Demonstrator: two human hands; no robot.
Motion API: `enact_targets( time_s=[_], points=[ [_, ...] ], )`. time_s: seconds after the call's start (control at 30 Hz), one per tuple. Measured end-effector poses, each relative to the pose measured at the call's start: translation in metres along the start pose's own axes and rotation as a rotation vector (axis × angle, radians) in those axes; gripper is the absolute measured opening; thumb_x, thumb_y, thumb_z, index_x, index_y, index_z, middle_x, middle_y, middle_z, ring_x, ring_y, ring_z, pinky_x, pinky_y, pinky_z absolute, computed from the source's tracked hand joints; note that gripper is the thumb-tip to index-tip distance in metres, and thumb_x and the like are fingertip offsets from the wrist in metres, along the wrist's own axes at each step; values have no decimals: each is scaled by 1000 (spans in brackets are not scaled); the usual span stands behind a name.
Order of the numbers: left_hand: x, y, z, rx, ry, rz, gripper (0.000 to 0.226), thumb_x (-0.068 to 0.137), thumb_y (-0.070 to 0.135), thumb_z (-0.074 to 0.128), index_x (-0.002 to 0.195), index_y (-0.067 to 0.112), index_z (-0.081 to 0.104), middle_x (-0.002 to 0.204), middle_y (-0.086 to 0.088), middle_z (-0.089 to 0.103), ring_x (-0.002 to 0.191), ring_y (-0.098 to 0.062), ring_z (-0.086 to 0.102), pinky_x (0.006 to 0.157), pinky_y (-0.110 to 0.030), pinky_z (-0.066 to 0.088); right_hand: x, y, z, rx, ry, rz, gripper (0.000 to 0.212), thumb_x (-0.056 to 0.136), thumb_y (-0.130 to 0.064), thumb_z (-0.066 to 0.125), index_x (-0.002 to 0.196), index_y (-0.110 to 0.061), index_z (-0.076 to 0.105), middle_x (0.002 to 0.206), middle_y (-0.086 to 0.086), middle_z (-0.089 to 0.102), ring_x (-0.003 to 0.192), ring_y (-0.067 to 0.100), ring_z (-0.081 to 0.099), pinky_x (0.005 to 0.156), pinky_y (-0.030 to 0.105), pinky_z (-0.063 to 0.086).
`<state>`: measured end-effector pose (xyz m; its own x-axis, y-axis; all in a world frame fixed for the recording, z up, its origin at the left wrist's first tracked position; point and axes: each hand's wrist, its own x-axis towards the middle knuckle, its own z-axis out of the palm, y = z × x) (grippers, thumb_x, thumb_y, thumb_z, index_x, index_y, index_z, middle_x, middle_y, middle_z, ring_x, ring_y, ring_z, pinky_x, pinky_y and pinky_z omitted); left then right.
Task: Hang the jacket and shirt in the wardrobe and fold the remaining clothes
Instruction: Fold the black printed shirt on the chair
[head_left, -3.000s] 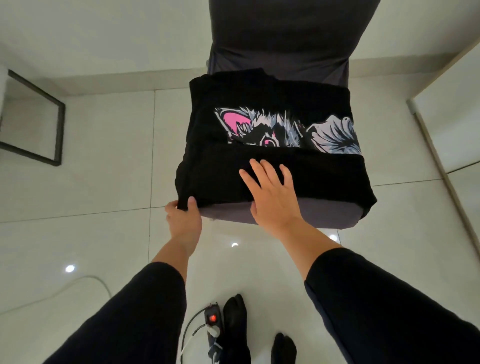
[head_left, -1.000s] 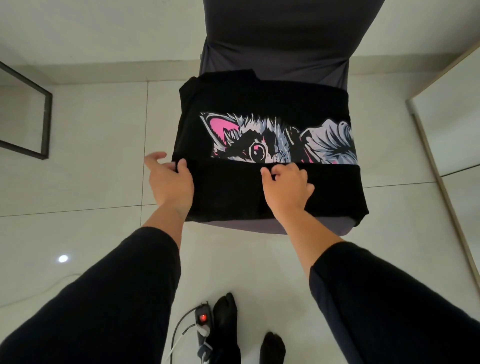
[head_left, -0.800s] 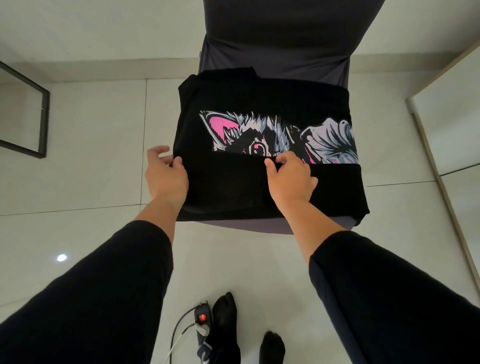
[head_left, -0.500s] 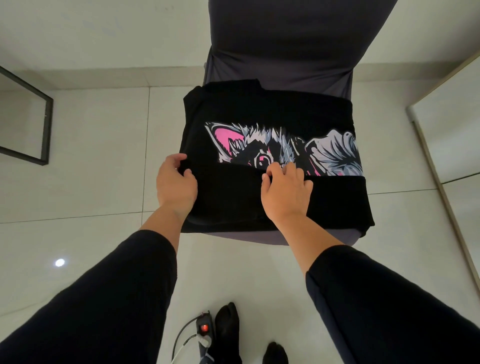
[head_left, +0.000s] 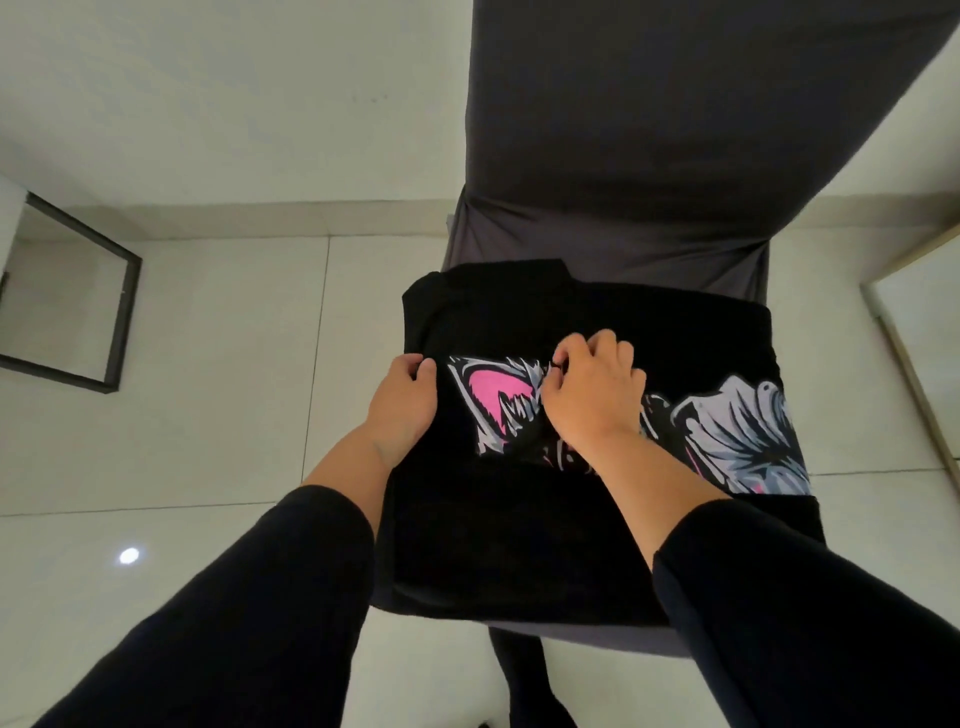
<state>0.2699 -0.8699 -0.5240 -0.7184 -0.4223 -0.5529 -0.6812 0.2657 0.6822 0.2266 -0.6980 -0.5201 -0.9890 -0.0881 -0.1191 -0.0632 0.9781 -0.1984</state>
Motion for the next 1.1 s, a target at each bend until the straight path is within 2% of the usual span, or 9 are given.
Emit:
enact_targets(
  time_s=[0.13,0.23,0.37,0.47,0.6,0.73,0.83,1.0,1.1],
  points=[
    [43,19,5,-133,-52,-127,51,101,40,25,144,15,33,141,-9,45,128,-28,44,110,-42,34,54,-6,-3,81,36,-5,44,95,-34,47,137,-23,38,140,8,37,130,26,33,108,43,29],
    [71,31,2,-251,-20,-195,55,99,45,30,143,12,34,139,-11,47,124,-29,48,106,-43,38,85,-10,0,51,77,49,46,96,-42,40,135,-18,43,137,10,44,131,28,36,113,48,24],
    [92,41,-9,-263,123,-104,38,96,43,45,106,8,59,96,-5,62,99,-24,59,83,-33,47,103,-16,-2,-134,19,105,57,95,-58,27,120,-17,58,131,13,46,127,33,34,109,50,23],
    [99,54,-21,-297,93,-43,31,90,46,55,92,16,63,94,-5,67,94,-24,64,87,-36,53,115,-20,-9,-83,-50,68,49,96,-52,33,116,-19,63,124,10,56,124,32,38,104,47,25],
    [103,74,-33,-310,333,131,27,97,34,49,102,12,64,89,1,62,87,-13,56,74,-23,44,129,-26,-29,386,30,180,33,99,-36,41,121,-17,58,115,10,65,113,31,55,98,39,31],
    [91,76,-31,-267,298,118,24,97,28,45,96,12,63,88,0,60,86,-15,57,73,-23,45,119,-27,-35,326,-35,162,38,98,-42,38,118,-18,61,110,7,66,108,29,57,97,40,31],
    [72,81,-37,-153,160,61,38,90,44,53,77,9,62,74,-6,57,72,-20,58,70,-32,47,109,-26,-40,358,-41,177,41,98,-47,37,99,-18,66,94,5,65,98,26,58,92,40,33],
    [32,73,-49,30,338,142,30,95,34,43,80,11,56,71,1,54,70,-16,53,61,-25,40,72,-20,-53,403,0,238,31,97,-33,40,76,-20,59,66,-5,50,76,19,47,85,37,31],
    [6,57,-46,-11,387,116,15,98,31,40,94,17,46,88,0,56,84,-19,56,82,-36,47,41,-16,-58,458,-27,279,24,93,-28,45,74,-21,59,64,-8,50,67,16,44,83,36,29]
  ],
)
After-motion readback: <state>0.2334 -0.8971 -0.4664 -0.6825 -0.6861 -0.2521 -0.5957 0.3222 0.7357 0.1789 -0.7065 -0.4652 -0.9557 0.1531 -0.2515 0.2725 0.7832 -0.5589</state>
